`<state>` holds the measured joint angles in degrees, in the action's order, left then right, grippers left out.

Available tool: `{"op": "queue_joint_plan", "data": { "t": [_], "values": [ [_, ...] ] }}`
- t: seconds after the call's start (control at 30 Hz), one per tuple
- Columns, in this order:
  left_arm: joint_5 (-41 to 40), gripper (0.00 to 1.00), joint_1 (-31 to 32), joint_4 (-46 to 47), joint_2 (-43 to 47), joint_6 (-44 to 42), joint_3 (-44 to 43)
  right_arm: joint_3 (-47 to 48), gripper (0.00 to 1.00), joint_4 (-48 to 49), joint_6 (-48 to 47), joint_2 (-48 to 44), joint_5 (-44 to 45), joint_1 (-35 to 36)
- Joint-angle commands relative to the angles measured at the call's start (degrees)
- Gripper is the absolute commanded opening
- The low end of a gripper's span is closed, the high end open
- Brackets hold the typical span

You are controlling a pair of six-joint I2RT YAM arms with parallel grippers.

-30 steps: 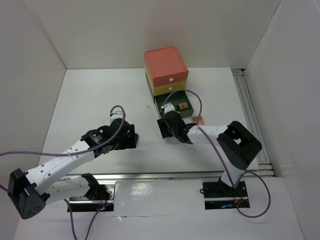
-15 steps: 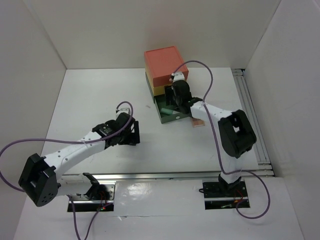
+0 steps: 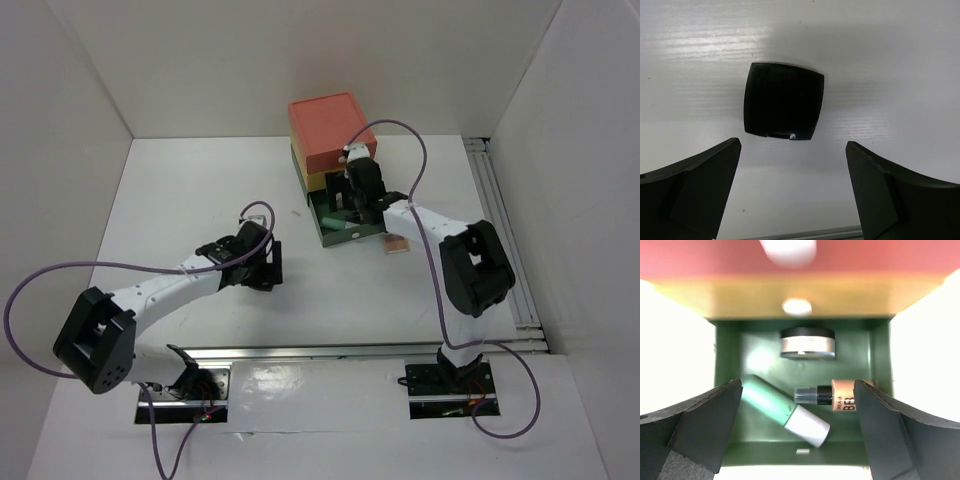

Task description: Organize the makeup

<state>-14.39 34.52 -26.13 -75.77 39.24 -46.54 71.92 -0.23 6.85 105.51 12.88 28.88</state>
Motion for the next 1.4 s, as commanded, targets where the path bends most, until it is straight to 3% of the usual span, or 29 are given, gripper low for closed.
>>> {"op": "queue_joint_plan", "data": {
  "t": [0.0, 0.27, 0.47, 0.53, 0.6, 0.63, 0.7, 1.0, 1.2, 1.37],
  "values": [
    [1.82, 1.0, -0.86, 5.91, -2.27, -3.46, 0.4, 0.77, 1.0, -0.56, -1.32, -9.17, -2.16, -0.06],
    [0.42, 1.0, -4.72, 7.06, -10.8, -5.23, -1.09, -10.03, 1.0, -2.76, -0.09, -29.1, -4.18, -1.2],
    [1.91, 0.98, -5.26, 9.51, -15.02, -7.07, -1.62, -14.88, 1.0, -6.27, 1.23, -36.95, -2.95, -2.87],
    [2.61, 0.8, -5.26, 10.22, -15.63, -7.08, -1.62, -16.45, 1.0, -6.27, 1.93, -38.1, -2.43, -3.48],
    [3.22, 0.71, -4.12, 10.74, -16.17, -7.95, -2.76, -16.98, 1.0, -6.27, 1.94, -38.98, -2.43, -4.01],
    [3.23, 0.59, -4.11, 10.75, -16.17, -8.65, -2.76, -16.99, 1.0, -6.27, 1.94, -39.59, -2.43, -4.62],
    [2.71, 0.48, -2.89, 9.44, -15.64, -8.66, -4.77, -17.6, 1.0, -6.27, 3.16, -40.12, -1.73, -4.63],
    [5.33, 0.48, 0.01, 10.39, -12.21, -15.68, -18.83, -21.64, 1.0, -11.54, 9.58, -44.42, 8.81, -9.89],
    [7.27, 0.48, 1.77, 9.87, -22.83, -18.93, -33.51, -23.57, 1.0, -16.73, 14.59, -46.8, 14.7, -15.17],
    [6.23, 0.48, 3.8, 8.83, -32.14, -20.35, -45.54, -24.72, 1.0, -18.75, 15.12, -48.82, 14.71, -18.25]
  ]
}}
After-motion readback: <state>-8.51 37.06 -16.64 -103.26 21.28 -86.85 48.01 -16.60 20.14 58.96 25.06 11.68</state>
